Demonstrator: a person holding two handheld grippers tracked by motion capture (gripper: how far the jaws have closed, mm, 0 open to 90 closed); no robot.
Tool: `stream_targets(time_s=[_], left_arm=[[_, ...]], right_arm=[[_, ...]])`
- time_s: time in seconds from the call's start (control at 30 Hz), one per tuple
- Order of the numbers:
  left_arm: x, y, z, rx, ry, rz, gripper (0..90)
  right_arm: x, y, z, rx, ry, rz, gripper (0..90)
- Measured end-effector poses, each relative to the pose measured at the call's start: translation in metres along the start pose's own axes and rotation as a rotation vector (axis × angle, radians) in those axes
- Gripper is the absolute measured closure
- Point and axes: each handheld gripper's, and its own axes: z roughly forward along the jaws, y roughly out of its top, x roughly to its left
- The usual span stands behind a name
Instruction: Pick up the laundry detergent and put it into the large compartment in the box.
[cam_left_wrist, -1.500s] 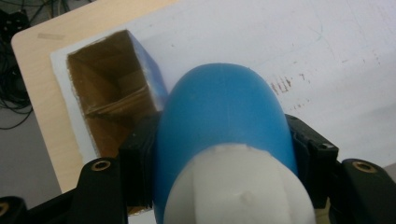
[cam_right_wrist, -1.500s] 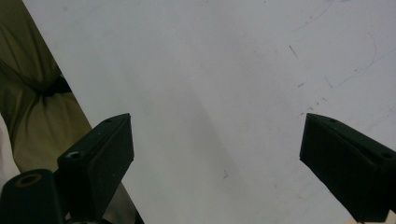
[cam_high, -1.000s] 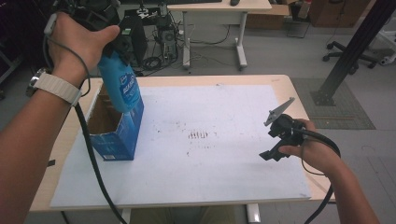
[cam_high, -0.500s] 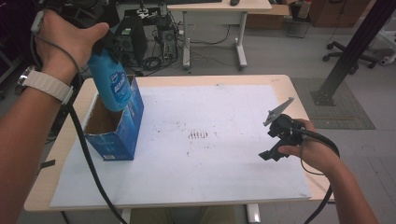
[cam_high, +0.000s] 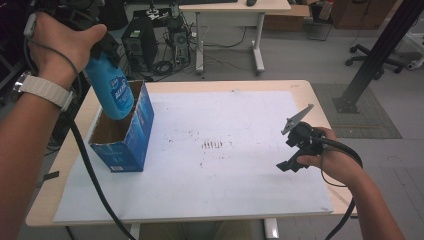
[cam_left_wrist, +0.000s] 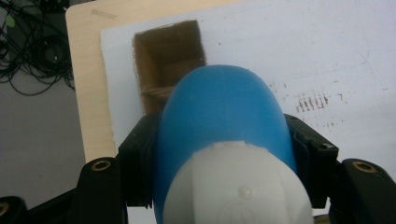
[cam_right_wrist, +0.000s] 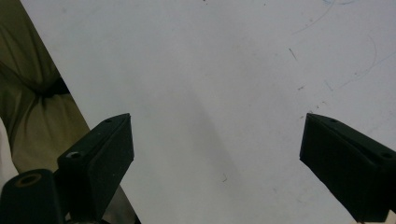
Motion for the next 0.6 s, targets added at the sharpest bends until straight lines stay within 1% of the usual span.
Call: stream_targets(time_s=[0.13,0.27,0.33,0.5,0.57,0.6], left_arm=[[0.005,-0.001,0.002,0.003,0.013,-0.023,37.3],[0.009,-0.001,0.005,0.008,0.022,-0.032,37.3],[0.011,-0.001,0.007,0.013,0.022,-0.043,37.3],[0.015,-0.002,0.011,0.012,0.034,-0.053,37.3],[0.016,-0.002,0.013,0.009,0.035,-0.048,37.3],[0.016,-0.003,0.014,0.010,0.037,-0.051,37.3]], right_arm=[[0.000,0.000,0.000,0.000,0.000,0.000,9.9],[0.000,0.001,0.000,0.002,0.001,0.002,9.9],[0.000,0.001,0.001,0.001,0.001,-0.001,9.9],[0.000,0.002,0.000,0.000,0.001,0.000,9.9],[0.000,0.002,0.000,0.000,0.001,0.000,9.9],[0.000,0.001,0.000,0.000,0.001,0.002,9.9]])
